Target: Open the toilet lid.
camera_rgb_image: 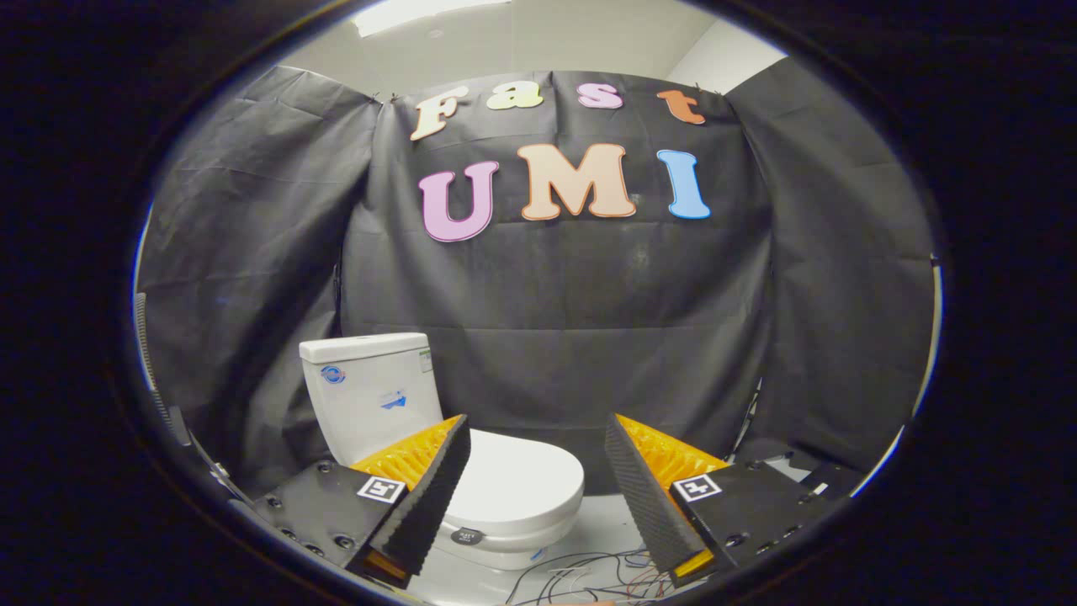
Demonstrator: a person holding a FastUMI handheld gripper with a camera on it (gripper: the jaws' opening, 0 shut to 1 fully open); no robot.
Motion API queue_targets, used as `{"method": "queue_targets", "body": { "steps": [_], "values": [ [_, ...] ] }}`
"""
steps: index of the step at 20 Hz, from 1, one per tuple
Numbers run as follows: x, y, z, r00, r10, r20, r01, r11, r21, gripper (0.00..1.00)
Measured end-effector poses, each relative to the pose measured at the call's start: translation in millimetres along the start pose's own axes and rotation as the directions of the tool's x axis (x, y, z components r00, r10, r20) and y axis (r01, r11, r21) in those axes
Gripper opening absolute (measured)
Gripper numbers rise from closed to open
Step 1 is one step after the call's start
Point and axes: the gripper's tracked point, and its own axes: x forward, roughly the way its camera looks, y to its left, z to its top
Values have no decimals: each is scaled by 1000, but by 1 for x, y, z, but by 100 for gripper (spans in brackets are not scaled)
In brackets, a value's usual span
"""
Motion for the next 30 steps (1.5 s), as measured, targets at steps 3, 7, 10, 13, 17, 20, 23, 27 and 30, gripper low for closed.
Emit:
{"method": "queue_targets", "body": {
  "steps": [3,7,10,13,17,20,23,27,30],
  "values": [
    [0,0,-1,1000,-1,0,1,1000,-1,100],
    [0,0,0,1000,-1,0,1,1000,-1,100],
    [0,0,0,1000,-1,1,1,1000,-1,100],
    [0,0,0,1000,-1,1,1,1000,0,100],
    [0,0,0,1000,-1,0,1,1000,0,100],
    [-1,0,1,1000,-1,3,1,1000,2,100],
    [0,0,0,1000,-2,2,1,1000,1,100],
    [-1,1,0,1000,-9,1,9,1000,-1,97],
    [0,1,1,1000,-7,5,7,1000,-1,96]
  ]
}}
